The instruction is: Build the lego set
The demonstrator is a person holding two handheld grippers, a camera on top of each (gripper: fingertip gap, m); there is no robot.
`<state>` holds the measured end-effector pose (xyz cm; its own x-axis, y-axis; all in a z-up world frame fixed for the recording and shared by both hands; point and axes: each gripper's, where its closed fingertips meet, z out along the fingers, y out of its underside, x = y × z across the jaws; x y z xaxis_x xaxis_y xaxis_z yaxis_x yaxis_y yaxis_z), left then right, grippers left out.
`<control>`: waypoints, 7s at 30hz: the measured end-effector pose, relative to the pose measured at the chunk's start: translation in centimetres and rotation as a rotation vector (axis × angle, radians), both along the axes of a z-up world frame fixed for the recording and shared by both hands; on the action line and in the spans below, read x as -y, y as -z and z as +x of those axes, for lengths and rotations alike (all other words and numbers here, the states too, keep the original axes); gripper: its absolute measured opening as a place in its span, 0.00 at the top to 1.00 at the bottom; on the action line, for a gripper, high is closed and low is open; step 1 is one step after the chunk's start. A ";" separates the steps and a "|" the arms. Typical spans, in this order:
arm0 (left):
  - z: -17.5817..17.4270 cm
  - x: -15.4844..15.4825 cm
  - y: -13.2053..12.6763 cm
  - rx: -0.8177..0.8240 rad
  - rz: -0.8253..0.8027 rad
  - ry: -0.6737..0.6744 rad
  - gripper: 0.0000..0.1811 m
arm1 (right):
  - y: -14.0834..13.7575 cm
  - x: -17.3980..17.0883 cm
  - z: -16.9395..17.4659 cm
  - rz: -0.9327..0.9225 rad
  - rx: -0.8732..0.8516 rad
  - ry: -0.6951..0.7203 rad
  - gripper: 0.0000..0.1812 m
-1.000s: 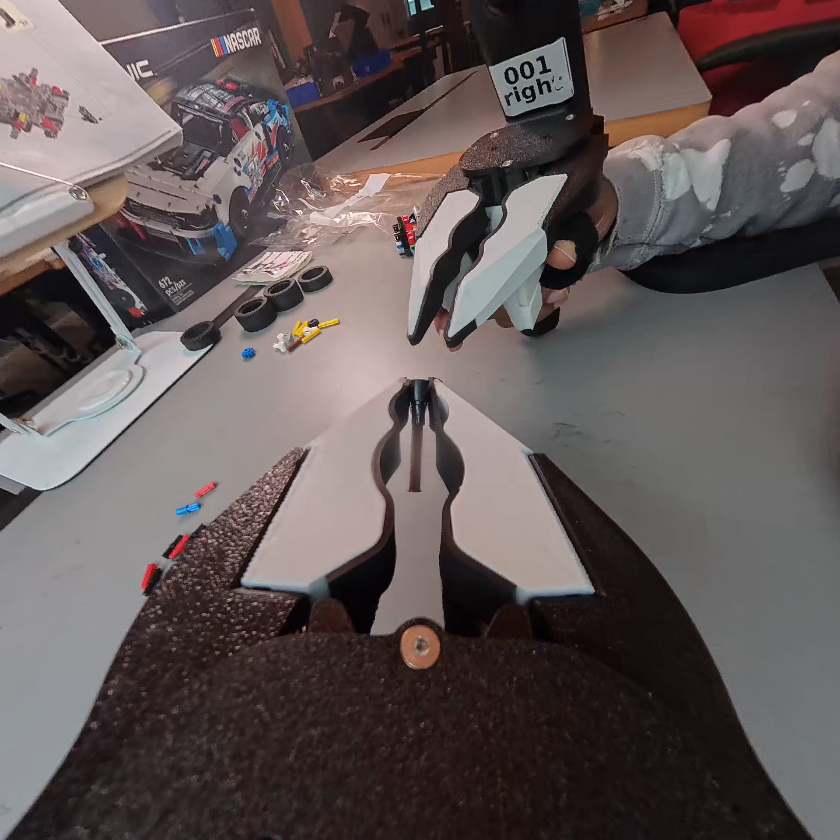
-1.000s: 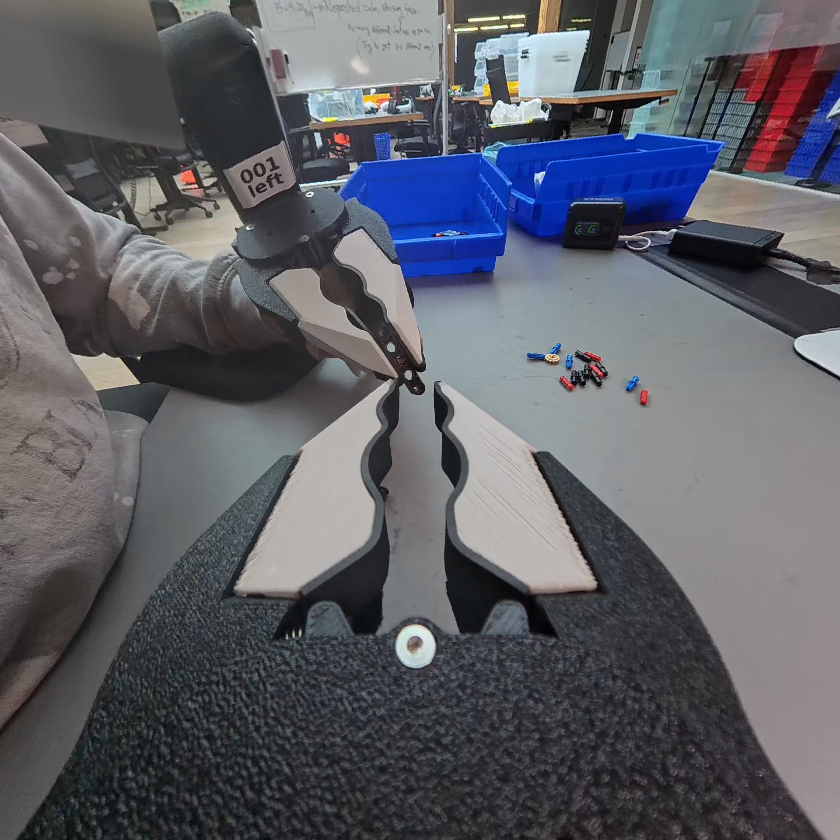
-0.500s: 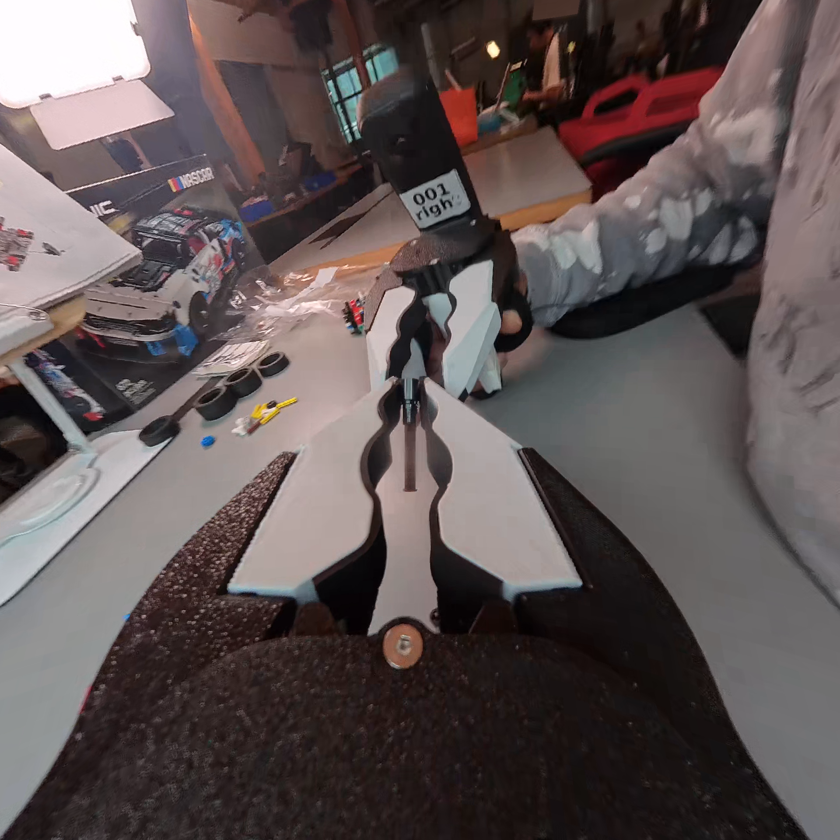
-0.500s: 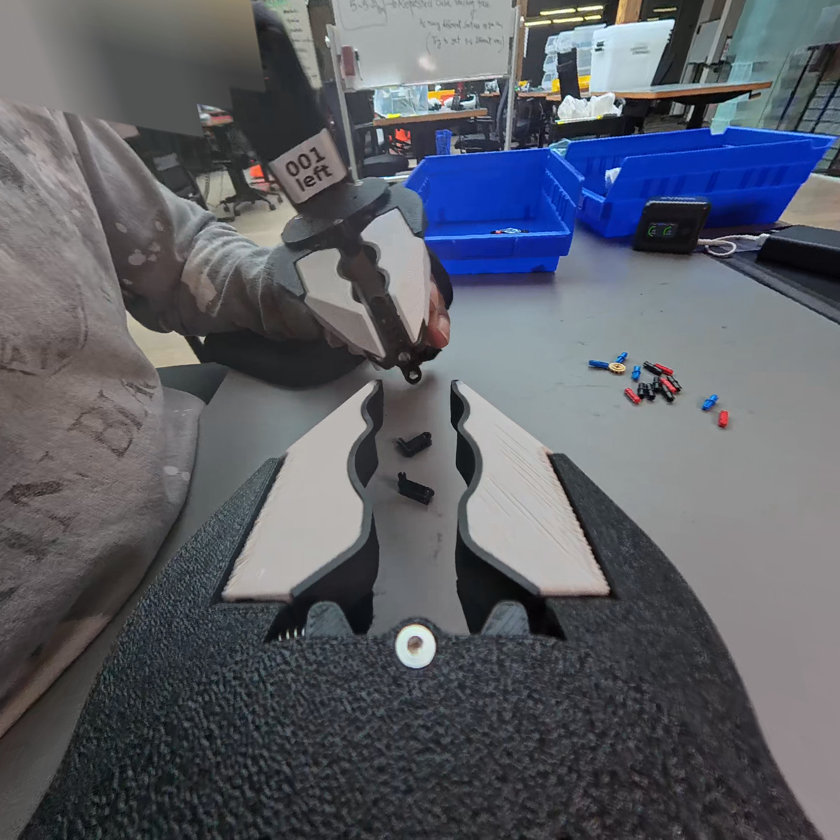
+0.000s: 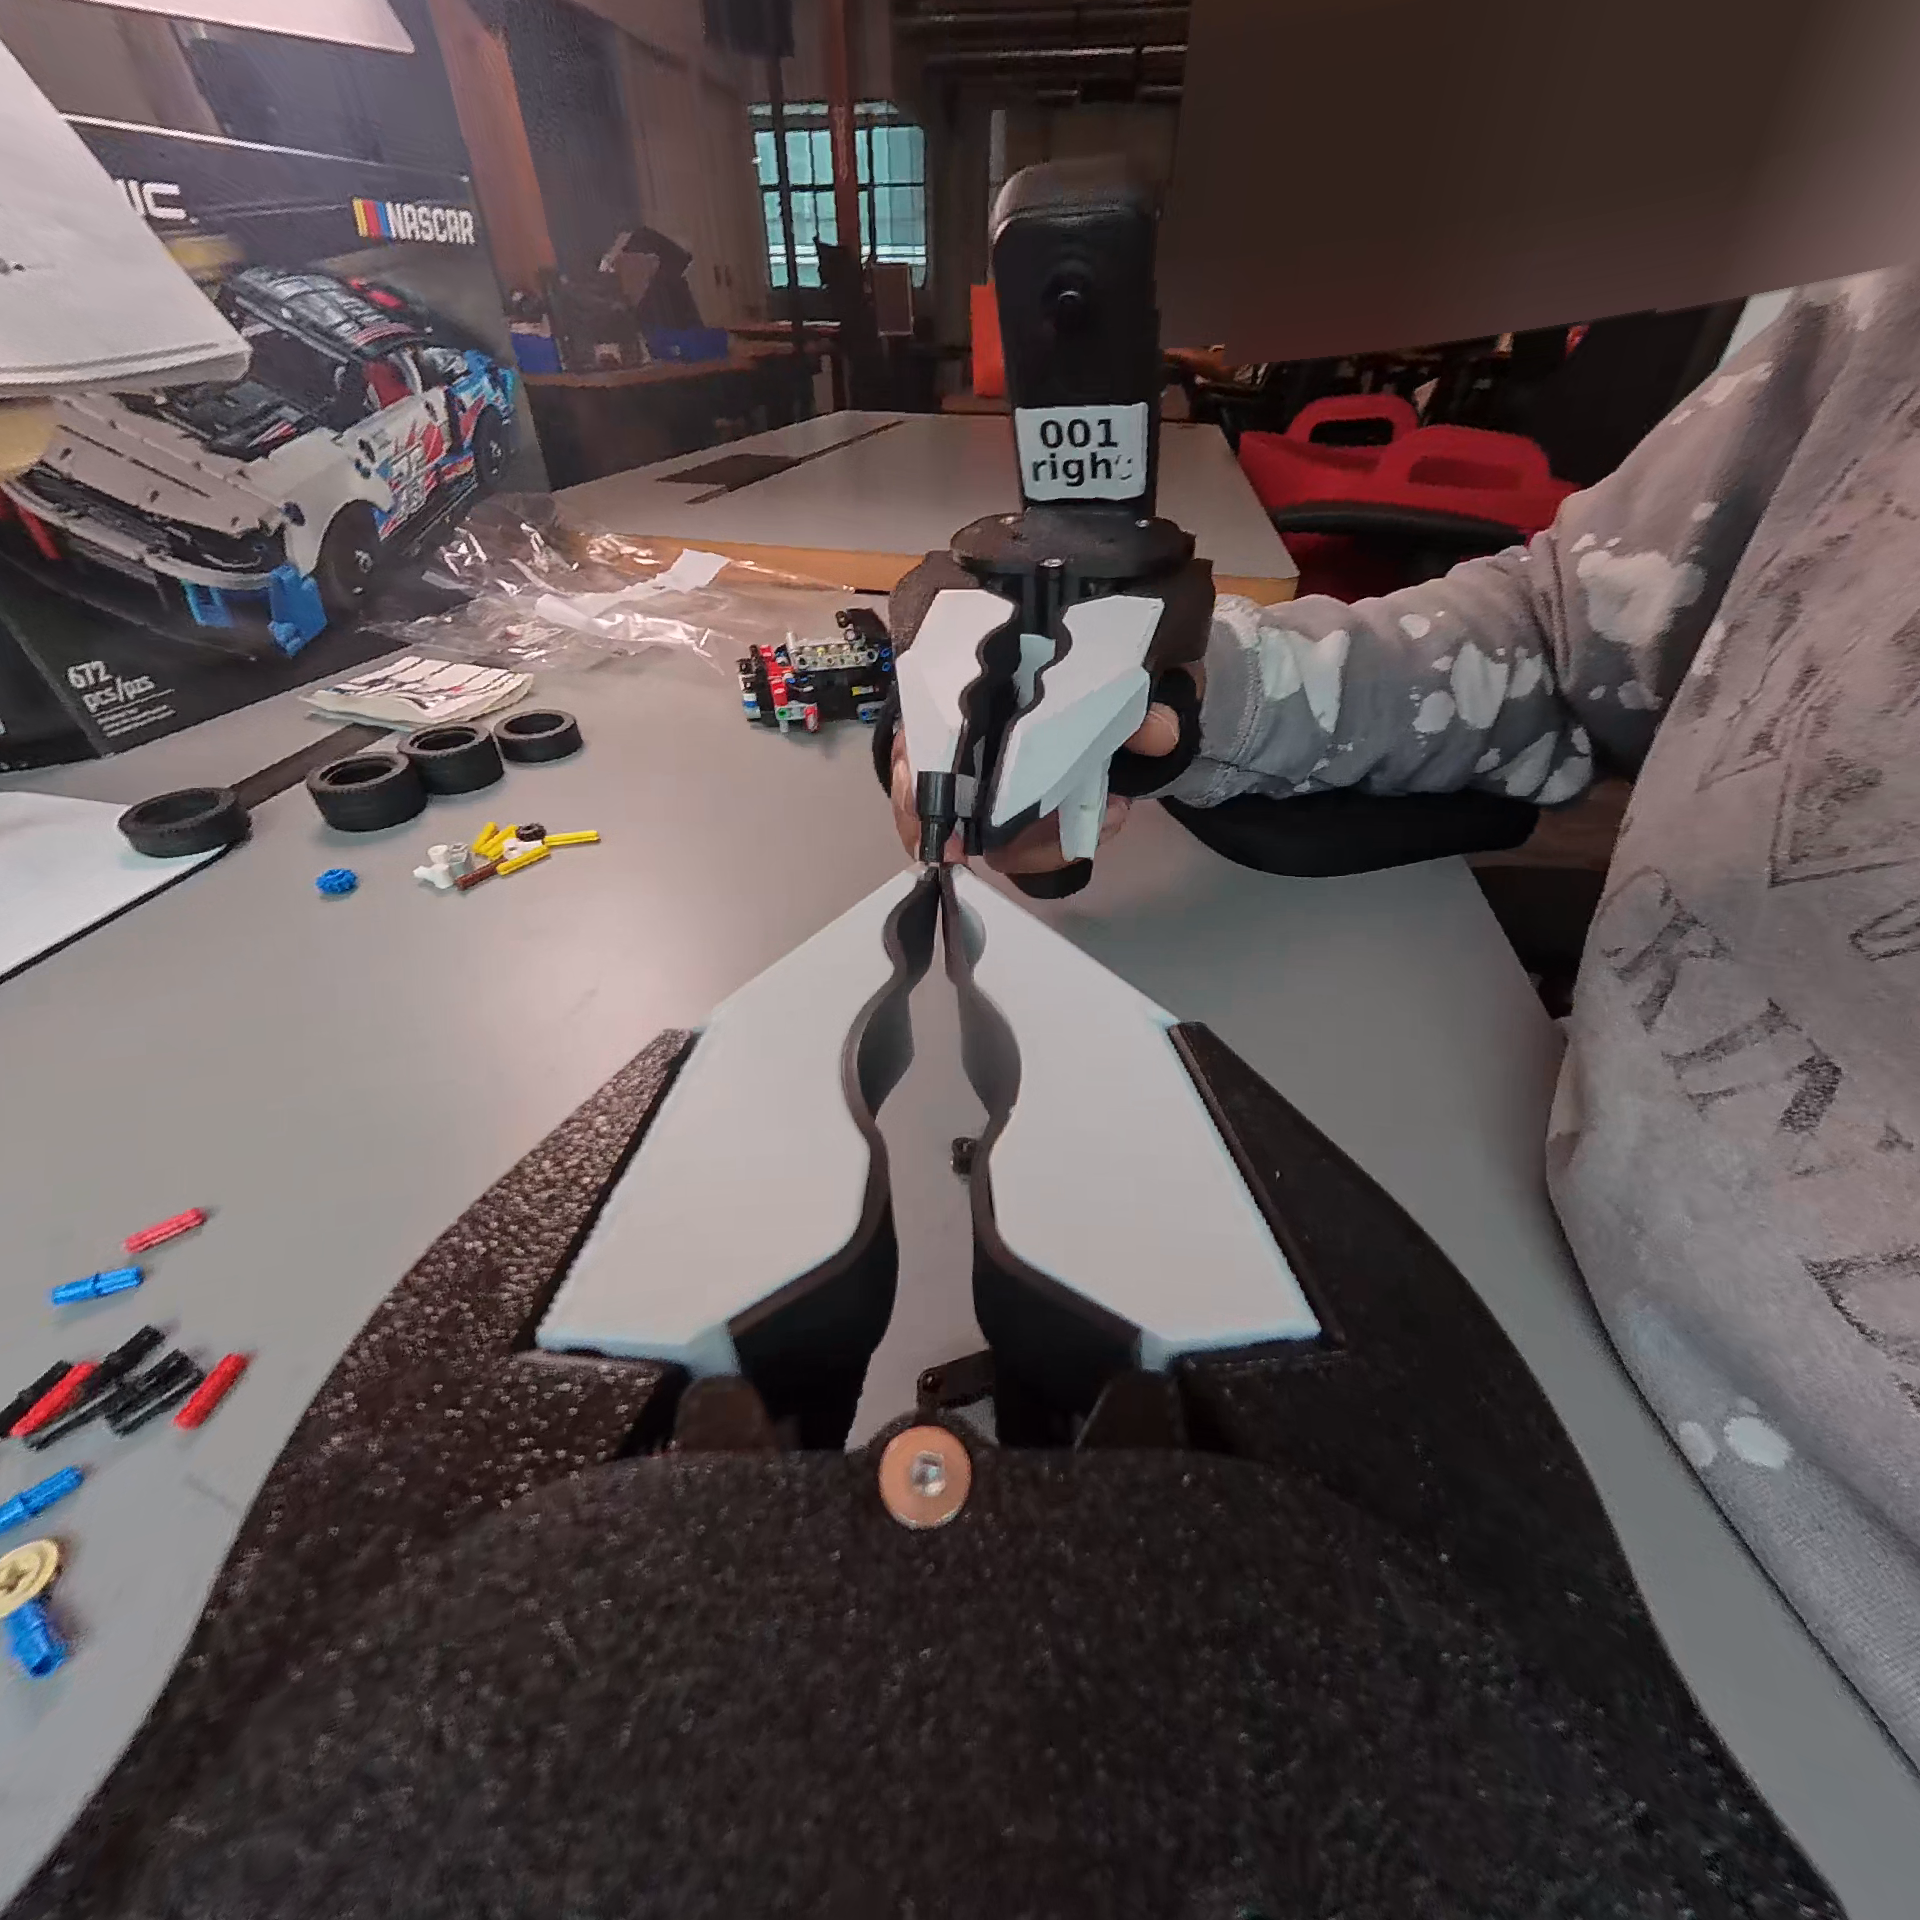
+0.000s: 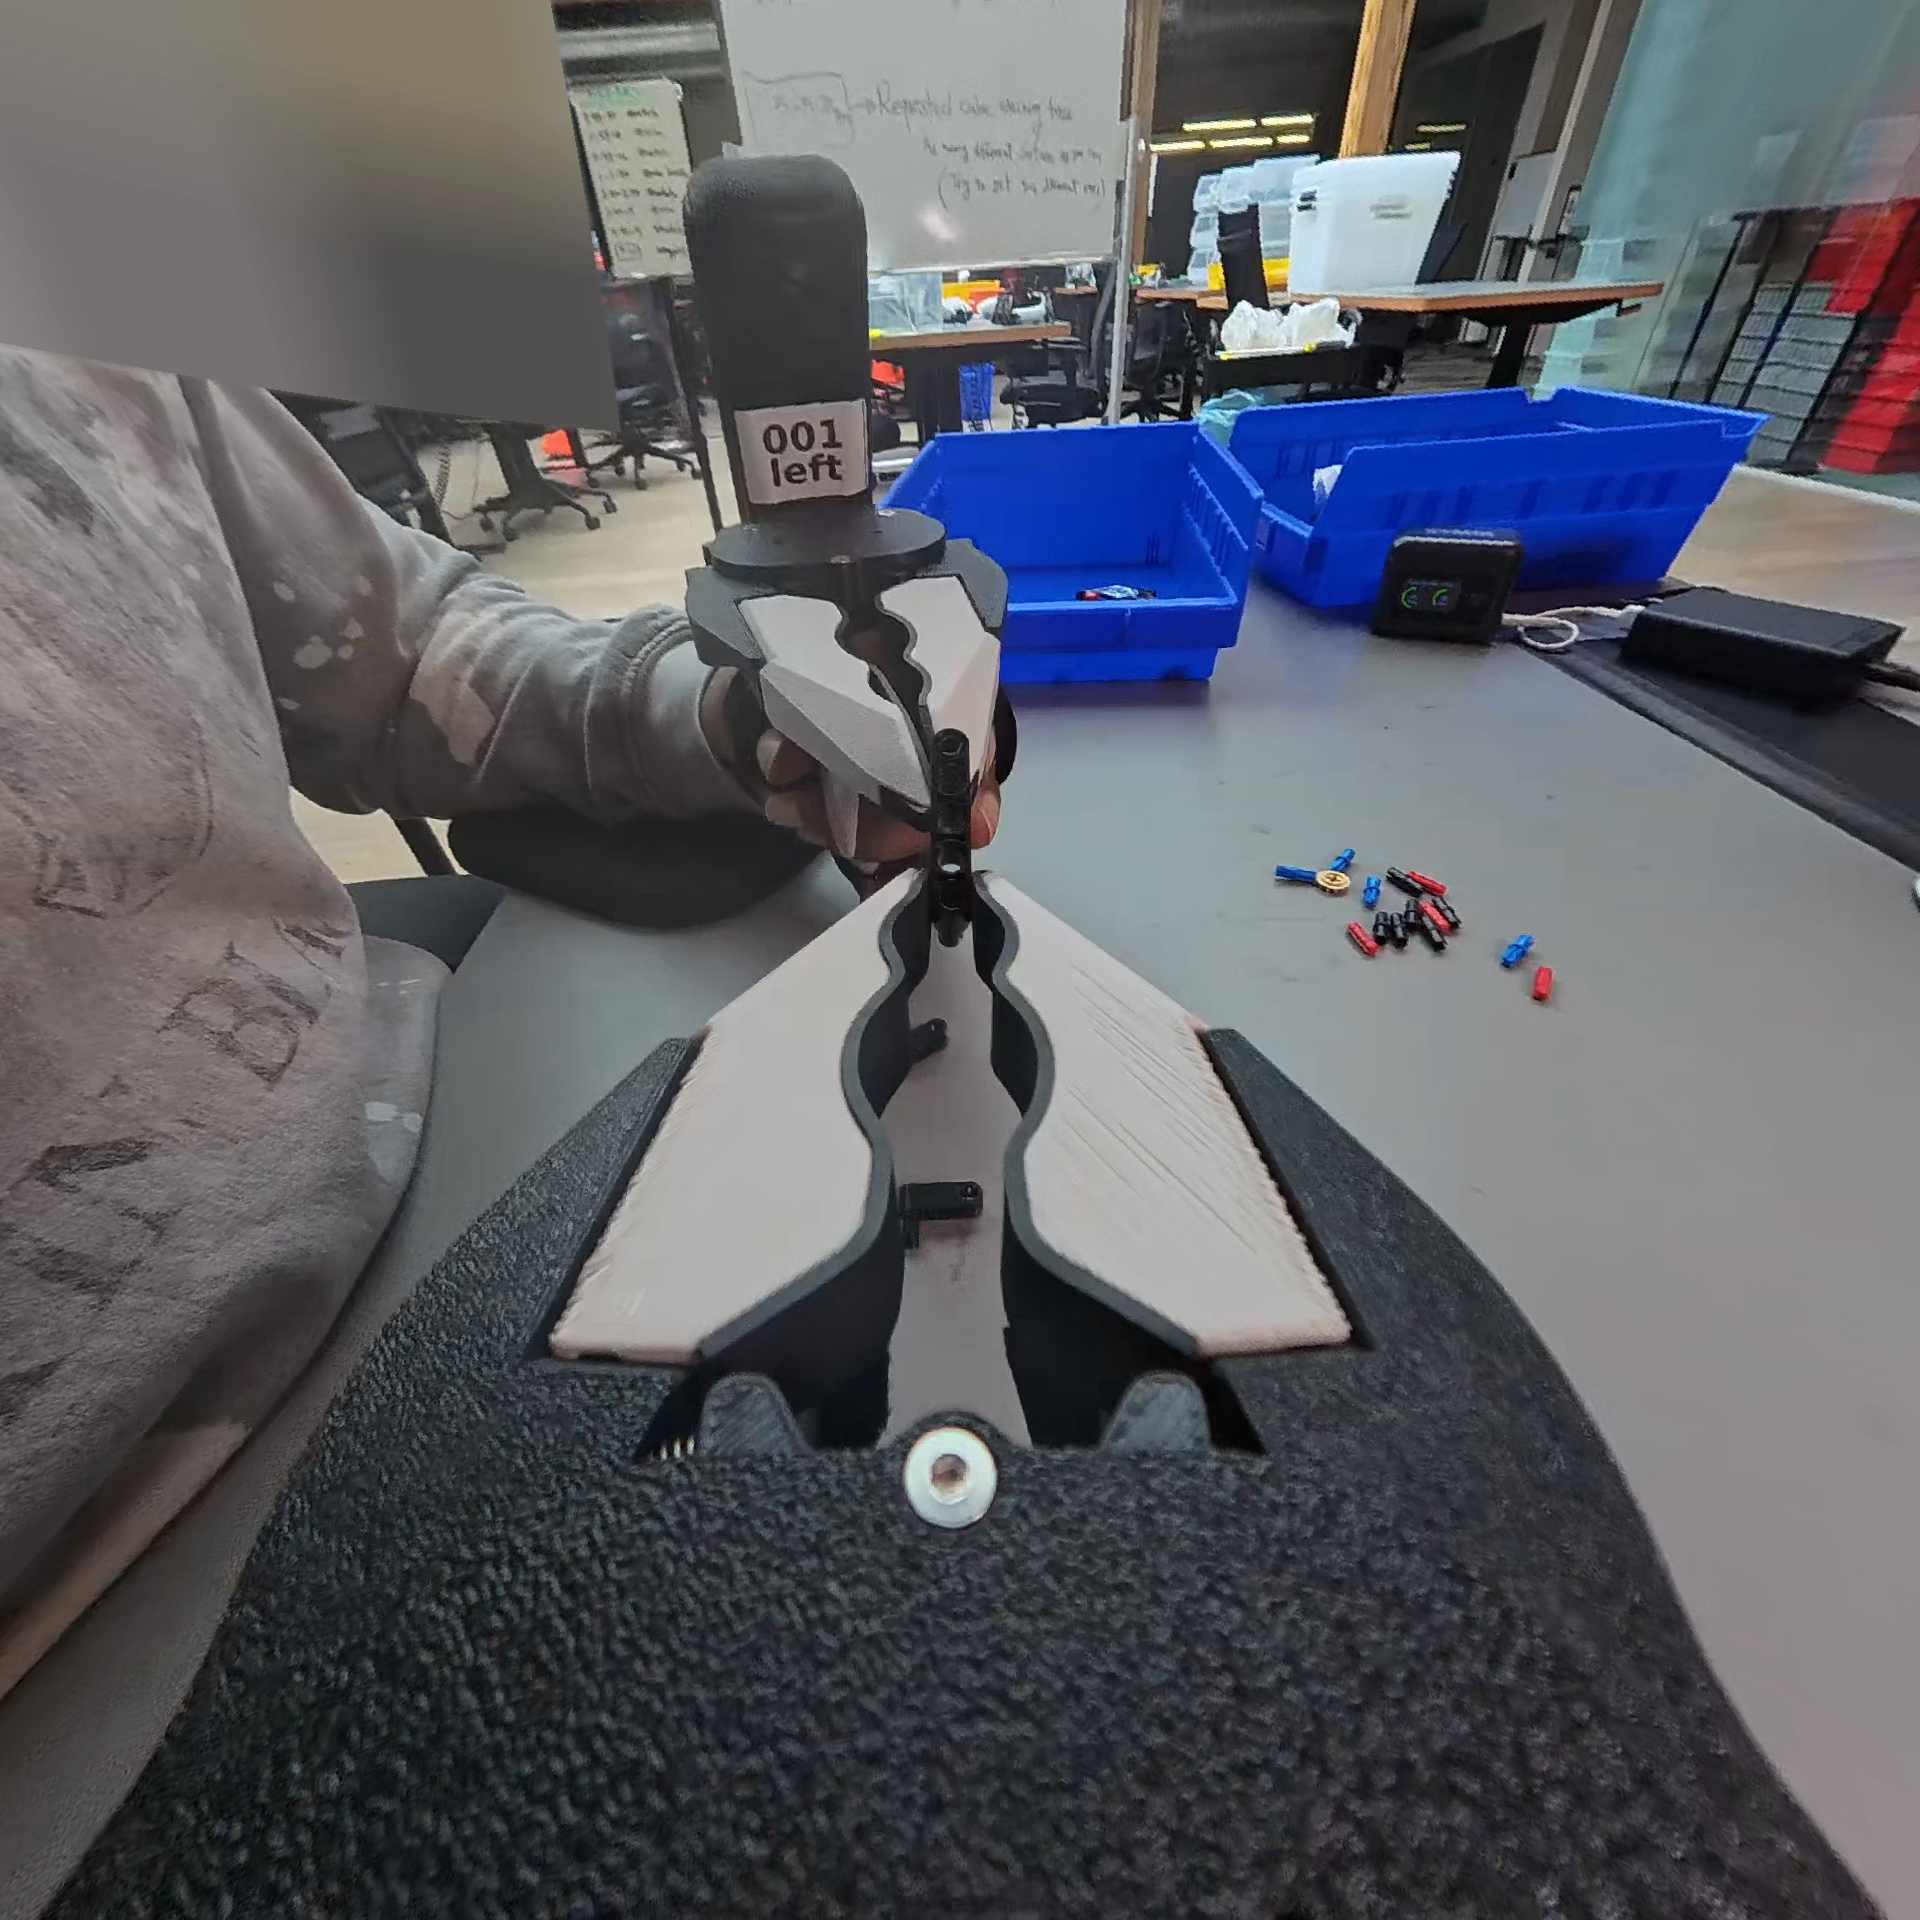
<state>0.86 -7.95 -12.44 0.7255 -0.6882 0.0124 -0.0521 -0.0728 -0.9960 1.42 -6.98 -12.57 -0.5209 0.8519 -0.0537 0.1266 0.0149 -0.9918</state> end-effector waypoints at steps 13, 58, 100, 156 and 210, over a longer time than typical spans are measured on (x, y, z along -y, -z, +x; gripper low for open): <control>-9.3 2.2 1.5 -0.149 -0.259 -0.113 0.84 | 8.3 -4.2 -1.0 0.460 0.305 0.220 0.96; -31.1 3.6 -10.3 -0.443 0.119 -1.359 0.98 | 1.2 -3.9 -0.7 0.229 0.002 0.244 0.87; -12.4 -2.7 -6.6 -0.052 -0.019 -0.406 0.69 | 3.1 -6.5 -0.2 0.279 0.083 0.328 0.90; 2.6 0.4 -1.3 0.374 -0.297 0.282 1.00 | -2.5 0.7 0.5 -0.029 -0.087 0.048 0.92; 1.0 -6.5 -4.3 0.255 -0.039 0.160 0.88 | -3.8 -6.3 0.9 -0.725 0.011 0.090 0.88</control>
